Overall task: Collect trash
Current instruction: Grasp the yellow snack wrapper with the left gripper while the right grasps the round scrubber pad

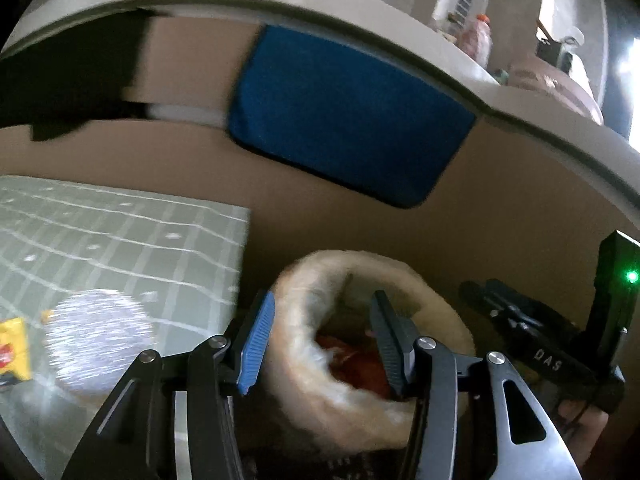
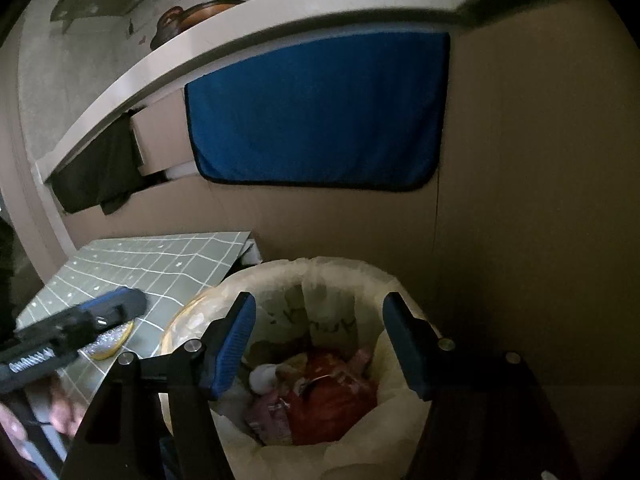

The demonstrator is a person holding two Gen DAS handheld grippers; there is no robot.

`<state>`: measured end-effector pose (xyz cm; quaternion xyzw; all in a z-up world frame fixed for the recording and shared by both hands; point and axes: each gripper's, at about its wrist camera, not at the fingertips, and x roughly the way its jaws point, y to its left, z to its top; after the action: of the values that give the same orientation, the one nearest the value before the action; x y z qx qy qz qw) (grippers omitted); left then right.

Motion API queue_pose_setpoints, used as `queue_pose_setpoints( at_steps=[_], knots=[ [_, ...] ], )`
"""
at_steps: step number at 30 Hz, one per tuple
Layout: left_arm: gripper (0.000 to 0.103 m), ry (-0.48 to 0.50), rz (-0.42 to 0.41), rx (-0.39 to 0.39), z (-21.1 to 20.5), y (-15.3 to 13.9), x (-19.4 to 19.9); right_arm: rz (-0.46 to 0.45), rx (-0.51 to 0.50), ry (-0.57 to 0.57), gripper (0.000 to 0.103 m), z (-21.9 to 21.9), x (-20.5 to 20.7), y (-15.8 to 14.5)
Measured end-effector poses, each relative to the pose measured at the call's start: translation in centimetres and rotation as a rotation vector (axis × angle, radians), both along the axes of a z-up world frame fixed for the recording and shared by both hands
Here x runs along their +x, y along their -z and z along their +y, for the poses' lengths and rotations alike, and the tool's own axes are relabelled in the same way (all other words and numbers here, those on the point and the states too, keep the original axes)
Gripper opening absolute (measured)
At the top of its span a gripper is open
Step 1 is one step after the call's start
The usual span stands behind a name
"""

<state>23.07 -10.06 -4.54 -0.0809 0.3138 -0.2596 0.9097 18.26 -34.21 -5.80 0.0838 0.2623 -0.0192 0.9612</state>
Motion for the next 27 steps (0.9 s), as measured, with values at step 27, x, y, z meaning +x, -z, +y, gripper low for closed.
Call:
queue_pose_setpoints(
  at_steps=[27],
  knots=[
    [0.051, -0.557, 0.27, -0.081, 29.6, 6.4, -1.1, 0.103, 0.006, -0.442, 0.064, 16.9, 2.9, 0.7]
  ],
)
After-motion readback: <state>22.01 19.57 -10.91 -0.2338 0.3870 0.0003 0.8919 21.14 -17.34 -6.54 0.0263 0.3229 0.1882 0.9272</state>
